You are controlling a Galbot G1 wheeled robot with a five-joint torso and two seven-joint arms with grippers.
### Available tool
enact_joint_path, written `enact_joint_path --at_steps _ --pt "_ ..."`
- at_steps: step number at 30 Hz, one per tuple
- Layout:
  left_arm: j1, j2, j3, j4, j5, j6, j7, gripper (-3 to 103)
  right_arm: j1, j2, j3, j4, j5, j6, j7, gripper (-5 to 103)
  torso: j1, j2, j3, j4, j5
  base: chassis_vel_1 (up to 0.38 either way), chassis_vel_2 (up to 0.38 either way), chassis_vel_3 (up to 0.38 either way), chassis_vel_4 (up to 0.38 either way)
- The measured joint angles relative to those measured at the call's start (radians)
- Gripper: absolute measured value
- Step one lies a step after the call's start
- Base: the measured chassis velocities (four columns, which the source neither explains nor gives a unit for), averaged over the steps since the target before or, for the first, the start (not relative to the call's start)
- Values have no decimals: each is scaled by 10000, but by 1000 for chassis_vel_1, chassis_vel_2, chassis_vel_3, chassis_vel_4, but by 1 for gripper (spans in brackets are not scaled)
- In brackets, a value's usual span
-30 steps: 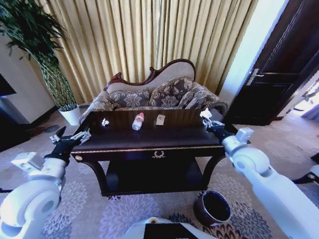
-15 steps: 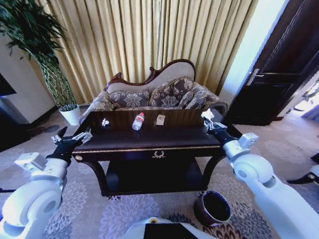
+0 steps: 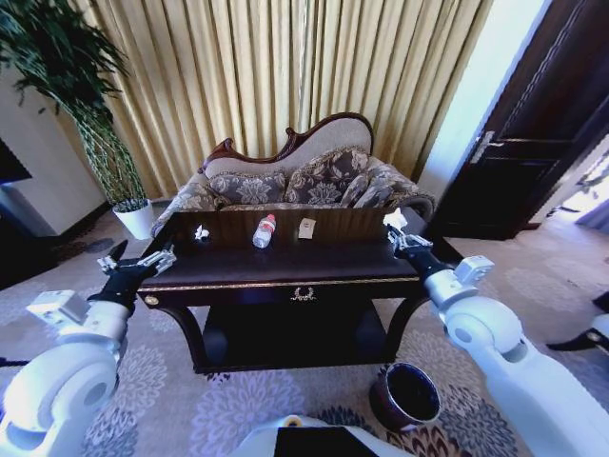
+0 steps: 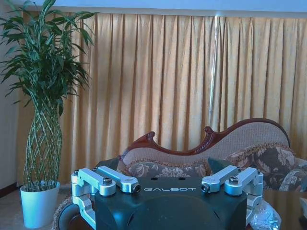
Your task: Move to the front of the table and place the trash on the table into the trash bin.
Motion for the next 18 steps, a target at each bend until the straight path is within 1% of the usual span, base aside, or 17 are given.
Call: enact_joint_path --at_steps 7,18 --pt "-2 14 5 1 -7 -2 0 100 -78 4 76 52 32 0 0 0 0 0 0 0 0 36 -42 -34 43" --pt "7 20 -4 0 -28 -16 0 100 -273 67 173 231 41 0 0 0 -1 0 0 0 0 87 -76 -81 77"
